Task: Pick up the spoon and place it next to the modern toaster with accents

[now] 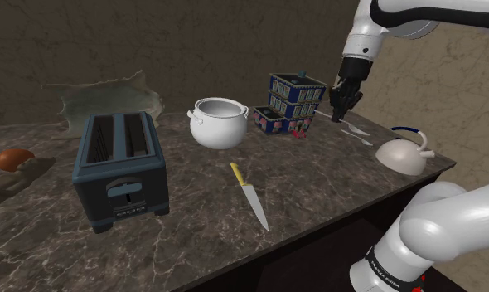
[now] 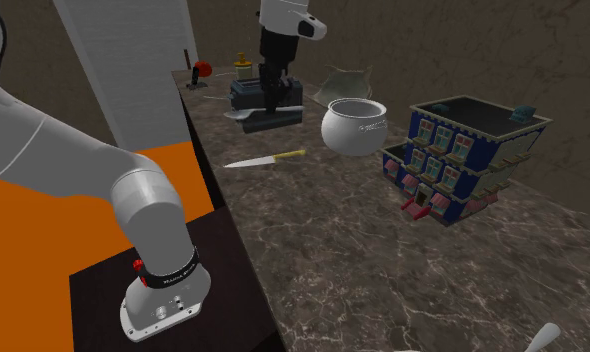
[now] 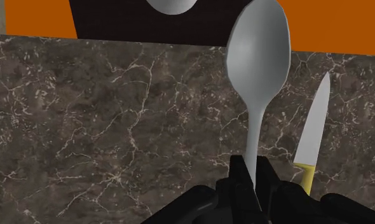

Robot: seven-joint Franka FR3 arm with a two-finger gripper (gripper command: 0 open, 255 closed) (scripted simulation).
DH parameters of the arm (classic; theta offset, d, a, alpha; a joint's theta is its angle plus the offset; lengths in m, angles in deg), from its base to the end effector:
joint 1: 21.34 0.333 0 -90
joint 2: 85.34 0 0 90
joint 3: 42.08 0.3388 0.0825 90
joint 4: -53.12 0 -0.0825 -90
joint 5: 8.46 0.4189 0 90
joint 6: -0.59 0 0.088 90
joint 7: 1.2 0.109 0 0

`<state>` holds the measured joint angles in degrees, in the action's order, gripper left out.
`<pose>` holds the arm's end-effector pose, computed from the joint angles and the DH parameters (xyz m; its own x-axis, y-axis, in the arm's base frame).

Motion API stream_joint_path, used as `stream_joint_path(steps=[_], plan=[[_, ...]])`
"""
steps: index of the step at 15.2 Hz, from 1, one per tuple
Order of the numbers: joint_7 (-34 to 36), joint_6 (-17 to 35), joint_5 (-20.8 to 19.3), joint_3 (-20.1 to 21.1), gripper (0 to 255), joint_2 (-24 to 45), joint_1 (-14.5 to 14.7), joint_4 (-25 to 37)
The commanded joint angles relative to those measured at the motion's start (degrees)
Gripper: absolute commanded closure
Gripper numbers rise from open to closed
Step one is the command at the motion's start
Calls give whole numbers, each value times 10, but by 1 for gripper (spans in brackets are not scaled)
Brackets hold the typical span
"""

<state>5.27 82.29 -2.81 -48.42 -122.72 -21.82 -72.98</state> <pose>0.3493 -0.0415 0.6249 0.9729 -0.1833 -0.1410 -0.2040 -0.9674 -0.1500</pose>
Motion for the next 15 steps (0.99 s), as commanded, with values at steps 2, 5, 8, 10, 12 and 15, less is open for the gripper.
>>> stream_joint_path(steps=[2, 5, 8, 10, 12, 15], plan=[[42, 8, 26, 35, 255, 3, 13, 0], [82, 21, 51, 69, 255, 14, 26, 6], [121, 34, 74, 104, 255, 31, 39, 17], [147, 44, 88, 126, 255, 45, 47, 27], [173, 54, 100, 149, 255, 62, 55, 40], [213, 70, 114, 182, 255, 91, 66, 65]])
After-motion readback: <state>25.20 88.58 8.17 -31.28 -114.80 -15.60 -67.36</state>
